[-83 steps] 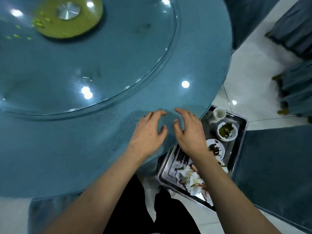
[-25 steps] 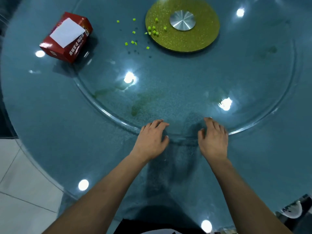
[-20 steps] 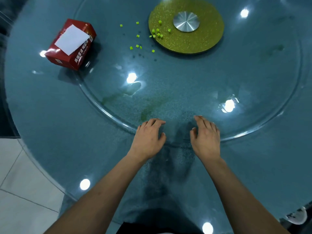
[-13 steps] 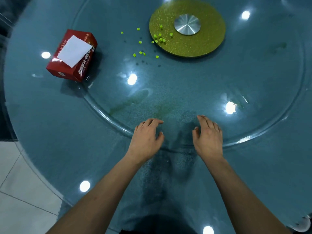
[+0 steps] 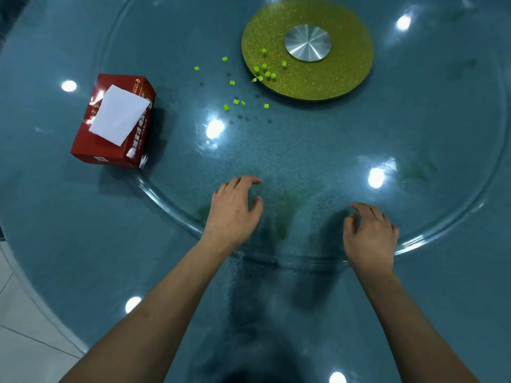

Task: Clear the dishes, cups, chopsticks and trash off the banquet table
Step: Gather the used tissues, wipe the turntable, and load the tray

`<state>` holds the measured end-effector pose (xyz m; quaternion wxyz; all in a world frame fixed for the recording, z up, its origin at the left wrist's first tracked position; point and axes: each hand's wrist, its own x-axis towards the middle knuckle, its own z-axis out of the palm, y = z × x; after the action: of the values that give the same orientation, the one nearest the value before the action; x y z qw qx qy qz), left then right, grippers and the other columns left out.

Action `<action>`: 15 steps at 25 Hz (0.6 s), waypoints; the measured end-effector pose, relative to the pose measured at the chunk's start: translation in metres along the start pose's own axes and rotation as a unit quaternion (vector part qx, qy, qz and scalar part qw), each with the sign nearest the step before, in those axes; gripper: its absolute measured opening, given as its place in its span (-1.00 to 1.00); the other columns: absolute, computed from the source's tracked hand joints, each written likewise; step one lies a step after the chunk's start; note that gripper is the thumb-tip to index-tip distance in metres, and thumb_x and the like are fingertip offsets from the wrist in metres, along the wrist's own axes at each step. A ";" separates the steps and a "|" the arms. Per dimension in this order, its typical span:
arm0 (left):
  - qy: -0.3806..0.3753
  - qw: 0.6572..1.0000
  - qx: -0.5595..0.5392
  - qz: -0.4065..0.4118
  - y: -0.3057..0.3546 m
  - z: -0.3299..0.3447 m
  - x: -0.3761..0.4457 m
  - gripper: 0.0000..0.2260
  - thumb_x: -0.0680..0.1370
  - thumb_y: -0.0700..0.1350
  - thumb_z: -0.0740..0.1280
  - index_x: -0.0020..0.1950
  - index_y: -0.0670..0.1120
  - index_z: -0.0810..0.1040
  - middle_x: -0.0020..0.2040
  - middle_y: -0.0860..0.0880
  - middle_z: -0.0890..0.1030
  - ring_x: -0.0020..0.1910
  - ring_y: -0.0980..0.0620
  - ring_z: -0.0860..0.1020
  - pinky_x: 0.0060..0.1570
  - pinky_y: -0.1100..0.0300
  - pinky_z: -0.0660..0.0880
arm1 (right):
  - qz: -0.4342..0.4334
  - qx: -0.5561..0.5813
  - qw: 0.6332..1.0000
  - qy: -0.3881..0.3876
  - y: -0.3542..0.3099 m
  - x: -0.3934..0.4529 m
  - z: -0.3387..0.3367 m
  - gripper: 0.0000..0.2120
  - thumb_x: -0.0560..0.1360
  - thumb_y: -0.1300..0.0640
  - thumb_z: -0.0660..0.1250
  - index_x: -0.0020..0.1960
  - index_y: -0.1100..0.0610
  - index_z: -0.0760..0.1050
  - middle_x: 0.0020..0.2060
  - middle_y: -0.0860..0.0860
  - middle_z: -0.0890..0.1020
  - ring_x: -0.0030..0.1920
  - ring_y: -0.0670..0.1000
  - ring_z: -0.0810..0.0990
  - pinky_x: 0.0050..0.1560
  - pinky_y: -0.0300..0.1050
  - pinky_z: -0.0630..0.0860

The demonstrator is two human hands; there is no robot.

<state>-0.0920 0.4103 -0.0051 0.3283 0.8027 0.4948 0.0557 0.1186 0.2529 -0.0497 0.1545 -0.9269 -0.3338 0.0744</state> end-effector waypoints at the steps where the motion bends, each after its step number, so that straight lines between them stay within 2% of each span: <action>1: 0.002 1.000 -0.001 -0.001 0.000 -0.001 0.008 -0.66 0.61 -0.04 0.27 0.40 0.02 0.45 0.32 -0.01 0.53 0.32 -0.07 0.45 0.36 0.02 0.27 | 0.001 0.000 1.000 0.012 0.002 0.003 0.001 -0.72 0.56 0.22 0.29 0.25 0.16 0.60 0.18 0.14 0.66 0.19 0.24 0.57 0.29 0.12 0.30; 5: 0.019 1.000 -0.011 0.009 0.000 -0.005 0.035 -0.66 0.59 -0.07 0.28 0.38 0.00 0.47 0.29 -0.04 0.56 0.27 -0.10 0.47 0.34 0.00 0.32 | 0.019 -0.015 0.998 0.056 0.008 0.020 -0.002 -0.71 0.52 0.14 0.21 0.11 0.16 0.65 0.04 0.17 0.68 0.07 0.27 0.61 0.22 0.14 0.35; 8: 0.037 0.999 0.009 0.019 0.002 -0.006 0.057 -0.66 0.59 -0.08 0.29 0.37 0.00 0.48 0.25 -0.04 0.57 0.23 -0.12 0.49 0.29 -0.02 0.34 | 0.035 -0.041 0.996 0.065 0.010 0.038 -0.006 -0.83 0.54 0.20 0.29 -0.03 0.20 0.66 -0.11 0.22 0.67 -0.08 0.29 0.61 0.14 0.14 0.37; 11: 0.042 0.999 0.009 0.020 0.002 -0.005 0.074 -0.66 0.58 -0.09 0.29 0.36 -0.01 0.49 0.27 -0.05 0.57 0.24 -0.15 0.48 0.33 -0.06 0.35 | 0.046 -0.072 0.994 0.067 0.008 0.061 -0.009 -0.77 0.53 0.15 0.23 -0.13 0.20 0.64 -0.22 0.19 0.65 -0.20 0.27 0.59 0.08 0.09 0.35; 15: 0.049 0.998 -0.011 0.028 0.002 -0.002 0.092 -0.67 0.58 -0.09 0.29 0.36 -0.02 0.49 0.26 -0.05 0.57 0.24 -0.14 0.48 0.33 -0.07 0.36 | -0.014 -0.030 0.996 0.088 -0.026 0.090 -0.006 -0.84 0.52 0.19 0.31 -0.05 0.17 0.67 -0.16 0.16 0.67 -0.11 0.25 0.62 0.13 0.08 0.34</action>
<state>-0.0448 0.4872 -0.0245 0.3106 0.8089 0.4869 0.1098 0.1737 0.3278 -0.0387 0.1566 -0.9294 -0.3335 -0.0199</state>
